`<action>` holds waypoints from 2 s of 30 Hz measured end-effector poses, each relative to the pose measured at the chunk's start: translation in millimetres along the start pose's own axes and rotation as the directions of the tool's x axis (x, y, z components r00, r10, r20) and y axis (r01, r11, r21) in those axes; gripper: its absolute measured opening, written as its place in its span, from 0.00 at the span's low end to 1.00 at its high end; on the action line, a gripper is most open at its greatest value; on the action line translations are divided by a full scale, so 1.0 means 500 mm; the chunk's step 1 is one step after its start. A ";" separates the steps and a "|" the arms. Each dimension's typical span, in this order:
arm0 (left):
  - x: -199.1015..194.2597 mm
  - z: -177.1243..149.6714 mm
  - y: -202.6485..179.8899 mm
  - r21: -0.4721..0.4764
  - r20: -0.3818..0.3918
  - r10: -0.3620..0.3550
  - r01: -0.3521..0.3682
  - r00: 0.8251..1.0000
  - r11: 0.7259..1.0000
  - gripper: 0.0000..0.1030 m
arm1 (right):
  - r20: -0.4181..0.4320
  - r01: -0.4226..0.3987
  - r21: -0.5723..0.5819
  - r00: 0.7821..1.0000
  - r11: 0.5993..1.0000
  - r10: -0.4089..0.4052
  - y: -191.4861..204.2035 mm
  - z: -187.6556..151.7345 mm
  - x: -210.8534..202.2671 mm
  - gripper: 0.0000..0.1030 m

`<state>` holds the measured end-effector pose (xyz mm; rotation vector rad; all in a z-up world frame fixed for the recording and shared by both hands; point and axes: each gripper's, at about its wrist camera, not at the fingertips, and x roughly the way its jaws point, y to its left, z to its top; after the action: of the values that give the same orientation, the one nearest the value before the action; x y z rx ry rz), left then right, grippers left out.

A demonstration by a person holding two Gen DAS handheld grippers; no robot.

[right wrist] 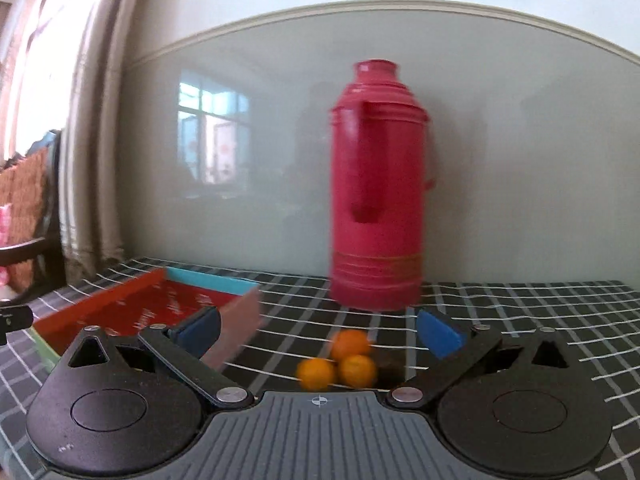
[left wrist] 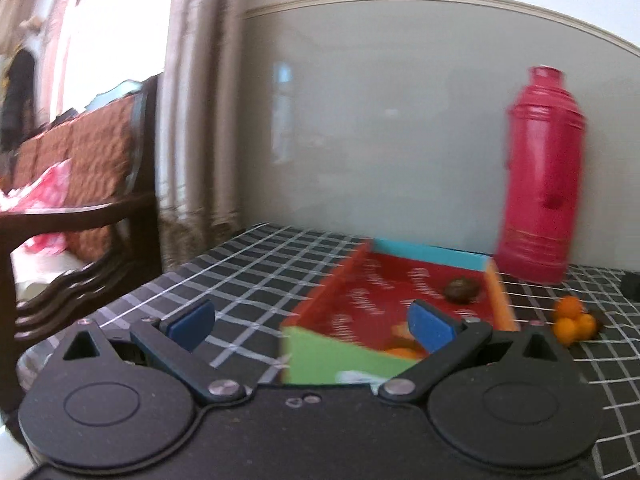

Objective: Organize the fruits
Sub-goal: 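Lower the left gripper onto a small mandarin and close it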

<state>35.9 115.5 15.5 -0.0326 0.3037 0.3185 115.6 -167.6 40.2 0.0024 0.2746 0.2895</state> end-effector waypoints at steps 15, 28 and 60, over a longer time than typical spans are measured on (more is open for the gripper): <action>-0.001 -0.017 -0.263 0.111 -0.009 -0.268 0.267 0.963 0.957 0.88 | -0.041 0.159 0.020 0.987 0.987 -0.158 -0.187 -0.017 -0.053 1.00; 0.116 -0.029 -0.376 0.141 -0.201 -0.298 0.329 0.933 0.934 0.62 | -0.083 0.203 0.060 0.977 0.977 -0.197 -0.254 -0.013 0.010 1.00; 0.177 -0.032 -0.424 0.176 -0.294 -0.316 0.376 0.902 0.910 0.21 | -0.214 0.194 0.112 0.962 0.975 -0.167 -0.326 -0.026 0.079 1.00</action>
<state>177.9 -60.3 -29.5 0.0990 0.5855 -0.0823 194.4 -313.1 10.3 0.0780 0.4945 0.0882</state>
